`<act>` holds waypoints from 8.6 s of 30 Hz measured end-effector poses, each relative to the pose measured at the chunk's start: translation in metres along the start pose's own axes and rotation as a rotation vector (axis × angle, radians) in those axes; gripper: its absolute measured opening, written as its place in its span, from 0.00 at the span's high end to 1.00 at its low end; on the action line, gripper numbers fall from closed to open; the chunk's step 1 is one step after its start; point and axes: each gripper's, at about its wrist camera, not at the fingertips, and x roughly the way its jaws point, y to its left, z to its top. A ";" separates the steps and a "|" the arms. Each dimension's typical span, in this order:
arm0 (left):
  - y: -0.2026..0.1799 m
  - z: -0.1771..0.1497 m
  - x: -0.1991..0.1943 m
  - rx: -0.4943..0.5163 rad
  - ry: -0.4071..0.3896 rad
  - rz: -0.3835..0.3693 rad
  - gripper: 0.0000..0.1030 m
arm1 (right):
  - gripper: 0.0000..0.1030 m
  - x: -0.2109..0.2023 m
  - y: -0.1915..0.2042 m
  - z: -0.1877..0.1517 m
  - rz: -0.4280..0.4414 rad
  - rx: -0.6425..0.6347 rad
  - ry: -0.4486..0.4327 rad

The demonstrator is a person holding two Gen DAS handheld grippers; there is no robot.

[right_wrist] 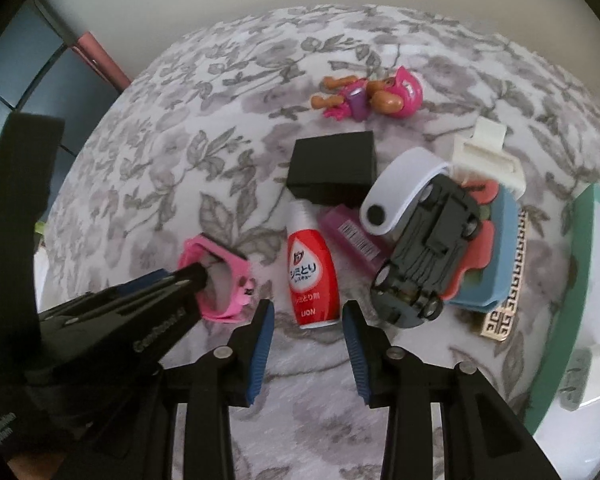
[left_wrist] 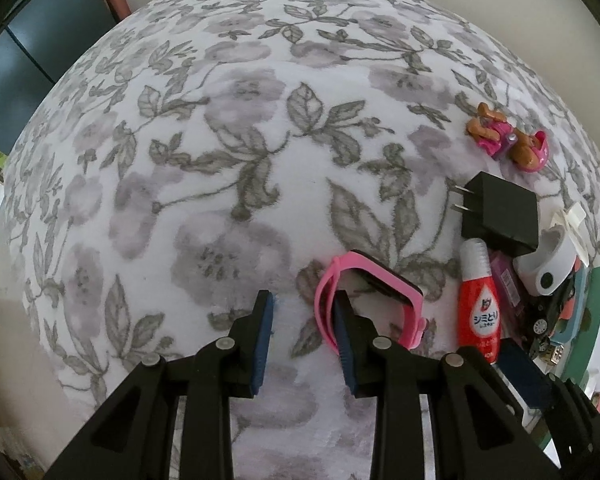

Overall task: Organize rigid objects
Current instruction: 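Grasp the pink watch band with the left gripper while the right grasps the red bottle, then lift and carry the pink band and red bottle over the tray, then lower both items into the tray and open both grippers, then move both grippers back to the pile toward the blue-pink case and white case, then grasp the blue-pink case with the right gripper while the left grasps the white earbud case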

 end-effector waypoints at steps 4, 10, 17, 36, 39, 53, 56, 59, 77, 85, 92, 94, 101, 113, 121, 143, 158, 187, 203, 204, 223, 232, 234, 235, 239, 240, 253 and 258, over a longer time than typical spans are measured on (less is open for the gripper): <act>0.002 0.001 0.001 0.000 -0.001 0.000 0.68 | 0.62 0.006 0.000 0.004 -0.023 -0.003 0.001; -0.002 0.003 0.003 -0.011 -0.002 -0.001 0.68 | 0.62 0.013 0.008 0.010 -0.067 -0.044 -0.011; -0.009 0.006 0.005 0.006 -0.013 0.019 0.68 | 0.66 0.020 0.020 0.013 -0.108 -0.083 -0.038; -0.049 -0.028 -0.008 0.079 -0.057 0.016 0.90 | 0.70 -0.009 -0.008 -0.029 -0.058 0.030 0.014; -0.049 -0.035 -0.012 0.064 -0.048 -0.024 0.91 | 0.70 -0.017 -0.014 -0.036 -0.058 0.047 0.023; -0.075 -0.055 -0.070 0.102 -0.129 -0.036 0.91 | 0.70 -0.070 -0.052 -0.055 0.026 0.231 -0.042; -0.083 -0.055 -0.088 0.128 -0.156 -0.044 0.91 | 0.70 -0.087 -0.063 -0.060 0.035 0.260 -0.073; -0.097 -0.051 -0.101 0.166 -0.179 -0.055 0.91 | 0.71 -0.104 -0.072 -0.061 0.034 0.286 -0.116; -0.205 -0.080 -0.122 0.360 -0.174 -0.102 0.91 | 0.70 -0.150 -0.171 -0.079 -0.156 0.499 -0.202; -0.246 -0.106 -0.107 0.427 -0.121 -0.135 0.91 | 0.70 -0.144 -0.216 -0.100 -0.209 0.618 -0.152; -0.254 -0.114 -0.094 0.454 -0.072 -0.167 0.91 | 0.70 -0.149 -0.232 -0.107 -0.201 0.655 -0.161; -0.255 -0.116 -0.090 0.464 -0.058 -0.163 0.91 | 0.70 -0.150 -0.233 -0.109 -0.195 0.657 -0.157; -0.254 -0.121 -0.080 0.487 -0.011 -0.165 0.91 | 0.70 -0.148 -0.229 -0.110 -0.206 0.630 -0.137; -0.257 -0.124 -0.070 0.512 0.040 -0.156 0.88 | 0.70 -0.134 -0.231 -0.118 -0.205 0.649 -0.045; -0.255 -0.127 -0.070 0.506 0.054 -0.173 0.88 | 0.69 -0.131 -0.231 -0.118 -0.231 0.645 -0.032; -0.228 -0.105 -0.107 0.425 -0.040 -0.220 0.53 | 0.69 -0.156 -0.208 -0.101 -0.253 0.582 -0.138; -0.195 -0.083 -0.084 0.266 -0.062 -0.086 0.15 | 0.38 -0.141 -0.193 -0.091 -0.300 0.497 -0.109; -0.167 -0.009 -0.097 0.237 -0.187 -0.044 0.09 | 0.01 -0.131 -0.166 -0.049 -0.350 0.415 -0.179; -0.089 0.038 -0.063 0.048 -0.118 -0.020 0.09 | 0.03 -0.083 -0.100 0.012 -0.226 0.227 -0.169; -0.088 0.038 -0.060 0.040 -0.112 -0.024 0.09 | 0.07 -0.081 -0.098 0.013 -0.213 0.225 -0.167; -0.119 0.039 -0.051 0.139 -0.056 -0.182 0.09 | 0.61 -0.039 -0.116 0.012 -0.032 0.335 -0.078; -0.136 0.032 -0.047 0.193 -0.048 -0.207 0.22 | 0.68 -0.041 -0.111 0.013 -0.008 0.323 -0.084; -0.136 0.032 -0.048 0.195 -0.050 -0.211 0.24 | 0.68 -0.041 -0.112 0.013 -0.002 0.325 -0.083; -0.137 0.032 -0.048 0.196 -0.051 -0.217 0.28 | 0.68 -0.041 -0.112 0.013 0.001 0.328 -0.083; -0.141 0.031 -0.048 0.203 -0.045 -0.257 0.36 | 0.68 -0.042 -0.116 0.011 0.012 0.343 -0.080; -0.143 0.031 -0.048 0.213 -0.046 -0.257 0.36 | 0.68 -0.042 -0.117 0.010 0.012 0.349 -0.080; -0.156 0.030 -0.046 0.236 -0.046 -0.335 0.71 | 0.68 -0.042 -0.123 0.008 0.041 0.378 -0.079; -0.157 0.029 -0.047 0.240 -0.051 -0.336 0.74 | 0.68 -0.047 -0.124 0.008 0.033 0.375 -0.083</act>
